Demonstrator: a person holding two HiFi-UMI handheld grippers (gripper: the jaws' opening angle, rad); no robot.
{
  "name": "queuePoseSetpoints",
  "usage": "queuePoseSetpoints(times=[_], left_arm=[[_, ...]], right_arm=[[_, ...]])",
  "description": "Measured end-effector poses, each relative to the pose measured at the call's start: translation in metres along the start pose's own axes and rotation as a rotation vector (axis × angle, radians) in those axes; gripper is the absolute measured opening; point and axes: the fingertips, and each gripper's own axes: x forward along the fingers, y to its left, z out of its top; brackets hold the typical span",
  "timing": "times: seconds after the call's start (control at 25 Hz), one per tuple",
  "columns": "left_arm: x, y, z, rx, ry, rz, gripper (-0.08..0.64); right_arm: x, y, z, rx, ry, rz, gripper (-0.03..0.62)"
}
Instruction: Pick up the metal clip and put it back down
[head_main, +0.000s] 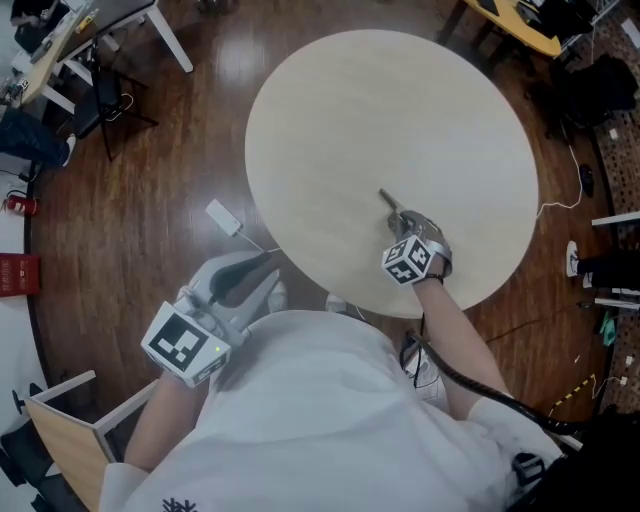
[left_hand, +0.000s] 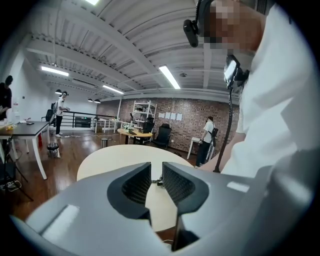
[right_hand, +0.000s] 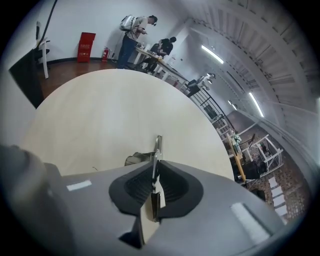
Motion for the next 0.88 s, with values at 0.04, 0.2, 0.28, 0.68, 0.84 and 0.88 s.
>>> queuePoseSetpoints(times=[0.04,0.2,0.28,0.68,0.84,0.88], left_arm=[[0.002,-0.001,0.0,-0.004,0.002,0.004,0.067],[0.009,-0.009,0.0,-0.01,0.009,0.007,0.067],[0.013,-0.014,0.001,-0.013,0.01,0.01,0.068],[0.02,-0.032,-0.003,-0.025,0.027,0.029,0.068],[0.021,-0.036,-0.002,-0.025,0.038,0.036,0.069],[0.02,-0.036,-0.003,-0.026,0.046,0.04,0.068]], right_arm=[[0.0,0.004,0.001,-0.015,-0.004,0.008,0.025],[0.0,0.014,0.005,-0.036,-0.038,0.041,0.029],[-0.002,0.014,0.008,-0.023,-0.063,0.058,0.029],[0.0,0.025,0.015,0.027,-0.122,0.146,0.341],[-0.004,0.028,0.019,0.024,-0.145,0.143,0.322],[-0.007,0.03,0.021,0.025,-0.155,0.146,0.322]])
